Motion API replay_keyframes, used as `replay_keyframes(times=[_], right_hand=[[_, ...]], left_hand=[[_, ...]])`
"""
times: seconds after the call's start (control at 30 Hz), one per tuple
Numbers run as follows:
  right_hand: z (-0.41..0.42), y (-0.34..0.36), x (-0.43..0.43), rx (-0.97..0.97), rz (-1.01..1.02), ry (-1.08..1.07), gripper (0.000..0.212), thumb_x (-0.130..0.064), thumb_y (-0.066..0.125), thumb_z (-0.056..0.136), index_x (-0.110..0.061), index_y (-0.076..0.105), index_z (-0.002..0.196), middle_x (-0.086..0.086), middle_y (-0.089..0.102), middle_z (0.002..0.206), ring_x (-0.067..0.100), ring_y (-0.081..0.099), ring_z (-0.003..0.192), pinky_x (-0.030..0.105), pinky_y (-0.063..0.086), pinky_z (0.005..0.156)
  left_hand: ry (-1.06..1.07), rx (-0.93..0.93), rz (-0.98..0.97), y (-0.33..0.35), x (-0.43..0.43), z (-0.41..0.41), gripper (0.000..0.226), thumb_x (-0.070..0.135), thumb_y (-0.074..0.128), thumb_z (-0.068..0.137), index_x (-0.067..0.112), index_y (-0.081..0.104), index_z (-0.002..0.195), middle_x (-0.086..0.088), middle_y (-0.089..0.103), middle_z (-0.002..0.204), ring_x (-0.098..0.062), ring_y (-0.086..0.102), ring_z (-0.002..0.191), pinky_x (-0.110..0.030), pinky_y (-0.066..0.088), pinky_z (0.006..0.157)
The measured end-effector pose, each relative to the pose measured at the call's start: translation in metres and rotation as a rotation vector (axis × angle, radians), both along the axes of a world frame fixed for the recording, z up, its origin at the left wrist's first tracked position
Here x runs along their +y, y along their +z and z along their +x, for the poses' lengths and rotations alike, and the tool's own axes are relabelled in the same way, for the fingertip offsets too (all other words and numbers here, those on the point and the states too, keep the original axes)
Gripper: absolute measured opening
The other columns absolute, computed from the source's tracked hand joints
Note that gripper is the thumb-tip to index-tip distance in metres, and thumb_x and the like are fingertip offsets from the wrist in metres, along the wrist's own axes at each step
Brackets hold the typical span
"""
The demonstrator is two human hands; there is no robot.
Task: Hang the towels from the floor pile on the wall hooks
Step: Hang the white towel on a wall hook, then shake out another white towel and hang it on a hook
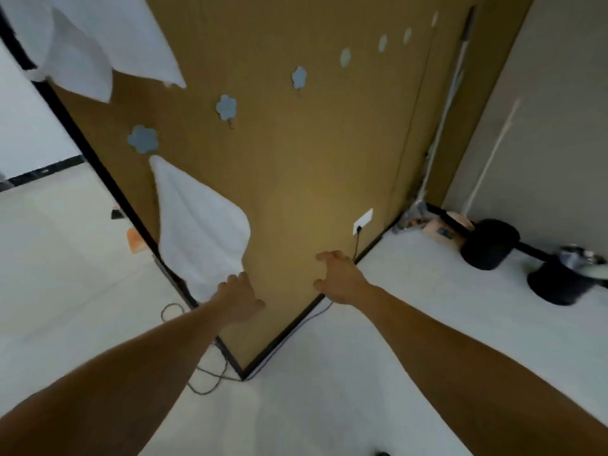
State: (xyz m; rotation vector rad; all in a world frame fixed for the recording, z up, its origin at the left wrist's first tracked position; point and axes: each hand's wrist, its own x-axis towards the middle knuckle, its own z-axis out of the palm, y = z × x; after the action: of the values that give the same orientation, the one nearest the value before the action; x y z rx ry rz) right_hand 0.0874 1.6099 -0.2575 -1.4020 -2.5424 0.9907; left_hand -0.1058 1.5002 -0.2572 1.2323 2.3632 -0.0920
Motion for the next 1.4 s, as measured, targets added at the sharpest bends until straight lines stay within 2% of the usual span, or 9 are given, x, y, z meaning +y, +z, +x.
replay_keyframes(times=[0.1,0.23,0.3,0.4,0.57,0.7,0.83,1.1,1.4], right_hand=[[0.081,-0.003,-0.011,-0.067,-0.002,-0.123,0.066,-0.028,0.06,0.091,-0.02,0.031,0.149,0.009,0.03,0.151,0.029,0.028,0.138,0.038,0.033,0.11],[0.201,-0.007,-0.035,-0.106,-0.007,-0.337,0.064,-0.03,0.061,0.091,-0.023,0.034,0.148,0.008,0.032,0.151,0.03,0.031,0.137,0.04,0.035,0.109],[0.266,-0.012,-0.055,-0.124,-0.022,-0.461,0.062,-0.031,0.061,0.09,-0.023,0.036,0.147,0.009,0.034,0.149,0.03,0.033,0.136,0.039,0.036,0.108],[0.366,-0.021,-0.092,-0.14,-0.048,-0.642,0.058,-0.031,0.06,0.09,-0.024,0.039,0.144,0.009,0.038,0.146,0.03,0.037,0.132,0.038,0.037,0.105],[0.514,-0.038,-0.164,-0.164,-0.116,-0.887,0.056,-0.031,0.059,0.09,-0.023,0.042,0.143,0.013,0.045,0.138,0.033,0.045,0.126,0.036,0.038,0.103],[0.595,-0.059,-0.204,-0.15,-0.157,-1.008,0.055,-0.028,0.06,0.09,-0.022,0.045,0.142,0.013,0.046,0.139,0.031,0.045,0.127,0.033,0.036,0.102],[0.638,-0.089,-0.22,-0.097,-0.217,-1.068,0.053,-0.028,0.059,0.091,-0.021,0.045,0.141,0.012,0.047,0.14,0.029,0.045,0.128,0.035,0.04,0.103],[0.682,-0.179,-0.222,-0.085,-0.368,-1.268,0.055,-0.034,0.059,0.09,-0.016,0.045,0.14,0.01,0.05,0.14,0.028,0.051,0.125,0.038,0.044,0.102],[0.718,-0.348,-0.171,-0.092,-0.462,-1.383,0.051,-0.036,0.054,0.091,-0.018,0.046,0.138,0.008,0.05,0.135,0.027,0.049,0.122,0.037,0.042,0.097]], left_hand=[[-0.305,-0.005,0.032,0.007,0.031,0.068,0.082,0.046,0.053,0.089,0.009,0.012,0.15,-0.014,0.023,0.152,-0.033,0.029,0.136,-0.045,0.032,0.11],[-0.649,-0.056,0.074,0.009,0.064,0.177,0.067,0.041,0.054,0.086,0.004,0.033,0.137,-0.018,0.039,0.142,-0.032,0.041,0.124,-0.043,0.039,0.102],[-0.796,-0.028,0.036,0.006,0.073,0.239,0.08,0.047,0.054,0.086,0.006,0.021,0.146,-0.017,0.027,0.15,-0.033,0.03,0.134,-0.044,0.034,0.108],[-0.976,-0.004,-0.006,-0.001,0.073,0.339,0.089,0.051,0.054,0.086,0.014,0.009,0.152,-0.011,0.014,0.156,-0.031,0.019,0.14,-0.044,0.027,0.113],[-1.233,-0.028,-0.099,-0.028,0.043,0.5,0.085,0.046,0.055,0.087,0.017,0.01,0.152,-0.007,0.012,0.158,-0.028,0.015,0.143,-0.044,0.025,0.114],[-1.404,-0.008,-0.115,-0.052,0.013,0.594,0.079,0.043,0.054,0.087,0.018,0.016,0.151,-0.007,0.018,0.156,-0.028,0.02,0.142,-0.044,0.028,0.112],[-1.481,-0.004,-0.174,-0.082,0.003,0.647,0.077,0.043,0.056,0.086,0.019,0.021,0.149,-0.007,0.025,0.153,-0.028,0.028,0.138,-0.042,0.033,0.108],[-1.432,-0.063,-0.311,-0.175,0.043,0.704,0.064,0.043,0.055,0.086,0.017,0.034,0.14,-0.009,0.038,0.143,-0.029,0.043,0.124,-0.039,0.042,0.095],[-1.385,-0.159,-0.376,-0.327,0.091,0.772,0.051,0.041,0.054,0.086,0.019,0.042,0.13,-0.007,0.047,0.129,-0.027,0.05,0.114,-0.04,0.046,0.094]])
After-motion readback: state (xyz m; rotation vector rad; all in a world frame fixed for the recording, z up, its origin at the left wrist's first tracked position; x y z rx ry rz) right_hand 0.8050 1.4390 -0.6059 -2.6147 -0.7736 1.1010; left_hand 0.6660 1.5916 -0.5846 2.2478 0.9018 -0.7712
